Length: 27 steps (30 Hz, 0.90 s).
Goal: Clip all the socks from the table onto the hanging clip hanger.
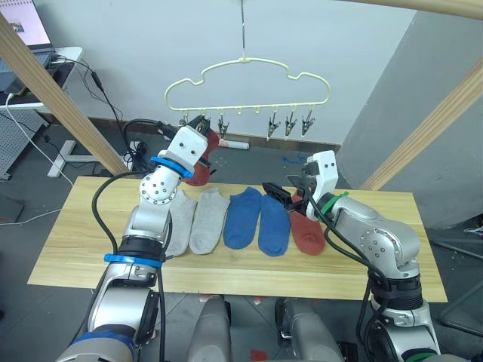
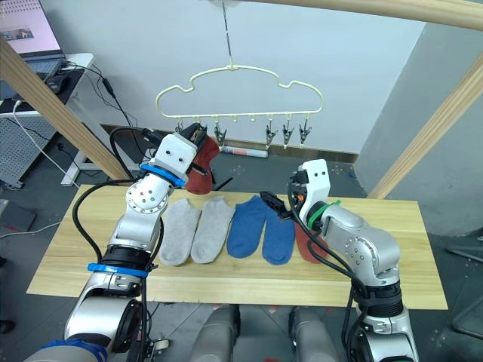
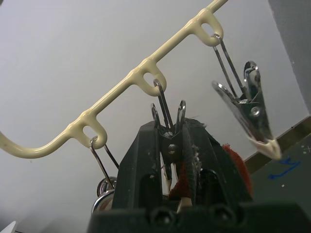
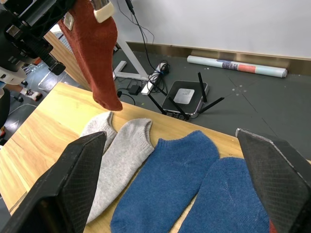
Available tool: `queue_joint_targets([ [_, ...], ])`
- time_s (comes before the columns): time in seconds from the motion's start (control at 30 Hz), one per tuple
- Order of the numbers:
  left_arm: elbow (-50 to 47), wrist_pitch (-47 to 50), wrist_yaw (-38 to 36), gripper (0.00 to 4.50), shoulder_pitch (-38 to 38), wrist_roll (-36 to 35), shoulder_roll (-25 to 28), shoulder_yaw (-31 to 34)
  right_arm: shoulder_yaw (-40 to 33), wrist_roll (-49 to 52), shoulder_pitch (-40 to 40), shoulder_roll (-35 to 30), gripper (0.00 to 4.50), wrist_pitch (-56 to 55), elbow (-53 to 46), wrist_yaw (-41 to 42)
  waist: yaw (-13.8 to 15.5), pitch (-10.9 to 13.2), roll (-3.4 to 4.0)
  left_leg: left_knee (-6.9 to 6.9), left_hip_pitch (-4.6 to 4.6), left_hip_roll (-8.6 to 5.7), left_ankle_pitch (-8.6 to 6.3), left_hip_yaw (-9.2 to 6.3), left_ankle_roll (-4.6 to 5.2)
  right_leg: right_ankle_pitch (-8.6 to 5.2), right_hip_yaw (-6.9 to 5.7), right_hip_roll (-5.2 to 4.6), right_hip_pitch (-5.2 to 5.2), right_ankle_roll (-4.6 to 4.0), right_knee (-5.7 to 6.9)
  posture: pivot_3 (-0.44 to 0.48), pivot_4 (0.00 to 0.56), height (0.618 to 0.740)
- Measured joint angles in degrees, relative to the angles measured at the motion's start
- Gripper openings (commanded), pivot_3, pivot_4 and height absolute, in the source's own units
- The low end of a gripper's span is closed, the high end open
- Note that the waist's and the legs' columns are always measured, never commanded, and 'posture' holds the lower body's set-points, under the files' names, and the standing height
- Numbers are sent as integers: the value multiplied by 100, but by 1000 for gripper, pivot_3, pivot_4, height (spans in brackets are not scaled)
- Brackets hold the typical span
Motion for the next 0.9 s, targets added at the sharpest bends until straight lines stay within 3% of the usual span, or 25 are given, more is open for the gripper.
queue_joint_targets([
  [0.17,-134,224,-132,296,4,-338,-264,31,1,1,0,3,4500,0,0,0,7,0,0,3,0,-1,0,-2,0,-3,-1,0,0,5,4,131,262,740],
  [0.53,-1122,2655,-246,296,-60,-2598,-1334,892,2,2,3,6,4500,0,-1,-1,-5,0,-1,9,1,-1,1,-4,1,-7,1,2,0,13,12,131,262,740],
  [0.9,-1829,4618,95,296,-31,-4175,-1552,1587,3,1,1,7,4500,0,-1,-1,-4,-1,-2,10,1,-2,1,-5,1,-9,1,2,1,14,13,135,262,740],
])
